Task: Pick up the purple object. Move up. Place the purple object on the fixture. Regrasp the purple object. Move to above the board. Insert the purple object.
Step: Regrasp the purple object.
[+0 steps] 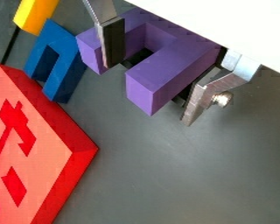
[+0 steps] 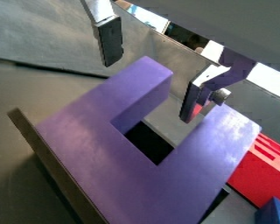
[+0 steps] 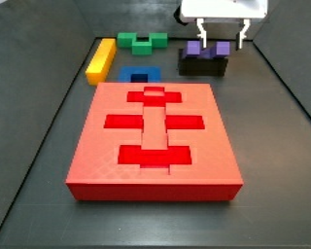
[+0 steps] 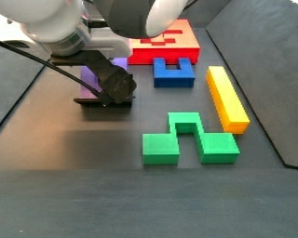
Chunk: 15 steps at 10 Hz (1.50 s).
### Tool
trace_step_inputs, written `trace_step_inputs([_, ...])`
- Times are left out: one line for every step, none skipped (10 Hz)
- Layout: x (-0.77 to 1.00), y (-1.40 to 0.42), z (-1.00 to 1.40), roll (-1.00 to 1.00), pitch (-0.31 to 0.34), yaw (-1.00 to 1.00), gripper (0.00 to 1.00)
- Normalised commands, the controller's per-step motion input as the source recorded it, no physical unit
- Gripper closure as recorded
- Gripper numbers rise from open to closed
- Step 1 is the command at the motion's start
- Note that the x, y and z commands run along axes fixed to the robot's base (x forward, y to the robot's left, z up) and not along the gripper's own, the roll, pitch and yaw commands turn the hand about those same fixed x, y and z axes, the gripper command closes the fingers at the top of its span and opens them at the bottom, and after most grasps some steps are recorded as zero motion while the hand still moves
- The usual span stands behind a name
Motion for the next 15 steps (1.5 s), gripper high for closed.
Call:
trace_step_inputs([0.00,0.28,0.50,-0.03,-0.171,0.00,0.00])
trace_step_inputs([0.07,0.27,0.84,-0.06,-0.151,0.00,0.00])
trace_step_inputs([0.14,0.25,0.94,-0.03,-0.091,0.00,0.00])
trace_step_inputs([0.21,0.10,0.89,0.07,0.000,0.00,0.00])
trace_step_inputs([0.20,-0.06,0.62,0.68,-0.031,0.00,0.00])
trace_step_inputs([0.18,-0.07,0.31,1.00,-0.043,0.00,0.00])
trace_step_inputs([0.21,-0.04,0.25,1.00,0.000,0.00,0.00])
trace_step_inputs([0.28,0.00,0.18,1.00,0.000,0.06,0.00])
trace_step_inputs([0.30,0.00,0.10,1.00,0.000,0.08,0.00])
trace_step_inputs([0.35,0.00,0.00,1.00,0.000,0.13,0.00])
trace_step_inputs([0.44,0.00,0.00,1.00,0.000,0.20,0.00])
trace_step_inputs([0.46,0.00,-0.27,0.88,0.000,0.23,0.00])
trace_step_inputs([0.45,0.00,-0.38,0.83,0.000,0.24,0.00])
trace_step_inputs([0.52,0.00,-0.29,0.91,0.000,0.28,0.00])
trace_step_inputs([0.51,0.01,-0.24,0.97,0.000,0.29,0.00])
